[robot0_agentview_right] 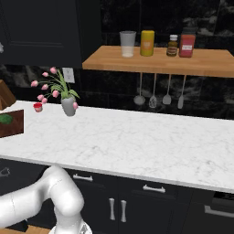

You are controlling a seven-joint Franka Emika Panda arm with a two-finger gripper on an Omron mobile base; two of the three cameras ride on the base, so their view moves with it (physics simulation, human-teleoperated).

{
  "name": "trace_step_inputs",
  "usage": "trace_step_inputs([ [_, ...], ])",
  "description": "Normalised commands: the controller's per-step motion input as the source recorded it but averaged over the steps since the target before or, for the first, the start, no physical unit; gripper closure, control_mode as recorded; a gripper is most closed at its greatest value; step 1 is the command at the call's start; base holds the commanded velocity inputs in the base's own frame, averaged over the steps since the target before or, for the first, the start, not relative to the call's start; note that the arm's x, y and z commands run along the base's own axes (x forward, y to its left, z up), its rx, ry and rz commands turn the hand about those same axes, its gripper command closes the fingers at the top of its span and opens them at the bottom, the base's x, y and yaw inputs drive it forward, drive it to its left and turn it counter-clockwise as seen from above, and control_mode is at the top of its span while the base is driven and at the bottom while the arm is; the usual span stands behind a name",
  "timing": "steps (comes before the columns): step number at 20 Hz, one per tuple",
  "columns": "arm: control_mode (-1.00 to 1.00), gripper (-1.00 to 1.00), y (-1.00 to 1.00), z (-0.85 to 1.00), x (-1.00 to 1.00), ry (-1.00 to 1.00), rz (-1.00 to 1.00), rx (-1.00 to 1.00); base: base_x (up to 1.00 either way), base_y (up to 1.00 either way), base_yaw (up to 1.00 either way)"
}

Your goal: Place the appropriate cutting tool for cutting the broccoli skin on the cutting board.

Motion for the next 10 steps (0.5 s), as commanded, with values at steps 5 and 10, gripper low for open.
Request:
trace_step_inputs([
  [5, -1.0, 1.0, -0.01, 0.84, -0.34, -0.03, 0.0, 0.02, 0.0, 0.0, 0.0],
  [10, -1.0, 1.0, -0.02, 0.9, -0.03, 0.0, -0.04, 0.01, 0.0, 0.0, 0.0],
])
